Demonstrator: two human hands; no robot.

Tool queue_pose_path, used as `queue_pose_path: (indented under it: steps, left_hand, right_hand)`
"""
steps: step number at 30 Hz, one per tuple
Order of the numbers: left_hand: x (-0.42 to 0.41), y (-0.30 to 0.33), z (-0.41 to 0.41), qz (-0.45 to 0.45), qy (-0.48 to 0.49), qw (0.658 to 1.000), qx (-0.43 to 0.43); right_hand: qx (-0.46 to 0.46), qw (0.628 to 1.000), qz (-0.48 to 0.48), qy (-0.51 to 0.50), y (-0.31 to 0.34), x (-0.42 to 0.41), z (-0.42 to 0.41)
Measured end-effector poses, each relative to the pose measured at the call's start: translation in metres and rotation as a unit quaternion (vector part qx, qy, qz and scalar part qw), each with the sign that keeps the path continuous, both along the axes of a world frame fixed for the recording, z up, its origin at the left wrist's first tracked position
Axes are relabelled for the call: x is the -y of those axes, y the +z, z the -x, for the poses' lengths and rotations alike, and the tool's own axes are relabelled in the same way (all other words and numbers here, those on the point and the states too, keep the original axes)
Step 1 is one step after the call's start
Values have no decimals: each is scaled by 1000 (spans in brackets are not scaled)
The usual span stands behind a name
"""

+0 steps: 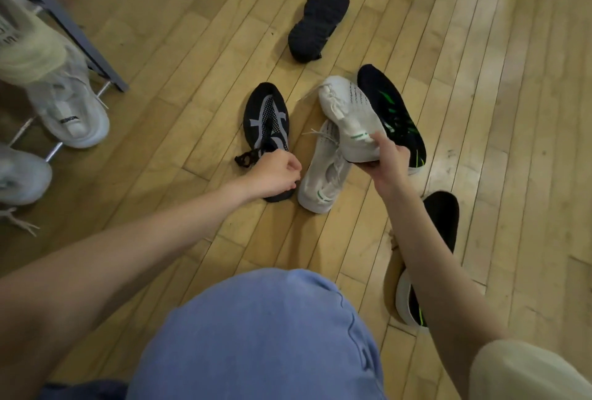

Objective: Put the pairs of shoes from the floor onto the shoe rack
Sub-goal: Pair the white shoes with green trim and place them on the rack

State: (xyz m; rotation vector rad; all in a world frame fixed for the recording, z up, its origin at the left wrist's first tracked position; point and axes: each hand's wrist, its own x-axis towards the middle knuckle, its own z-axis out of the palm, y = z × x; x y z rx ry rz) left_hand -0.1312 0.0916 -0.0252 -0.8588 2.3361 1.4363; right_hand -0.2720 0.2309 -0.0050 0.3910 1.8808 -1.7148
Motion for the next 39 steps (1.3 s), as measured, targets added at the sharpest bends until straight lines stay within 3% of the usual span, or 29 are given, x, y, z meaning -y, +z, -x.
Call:
queue_pose_path:
  steps: [3,6,15,20,27,30,34,39]
  left_hand:
    - [-13,-8,3,84,-77,993,-4]
    - [-27,-12,12,128,-113,985,0]
    - [-48,-13,44,204,-140,969,24]
    - [-42,-25,47,214,-88,972,34]
    - [-39,-16,53,95,-19,995,13]
    - [-28,-1,46,-30,75,997,2]
    - [-8,41,28,-262,255,931,-9]
    - [25,73,-28,-244,328,911,-50]
  right_hand:
    - [-3,993,84,-77,3,-1,-10]
    - [-38,990,83,-107,1,-12,-20]
    - [-31,980,62,-185,-5,-44,-42]
    - [-30,977,70,-198,-11,-58,-45]
    - [-30,975,46,-214,-13,-65,-50]
    - [-30,973,52,-222,-9,-65,-55]
    - [-29,976,84,-201,1,-55,-64]
    - [-59,988,129,-67,16,-29,-78]
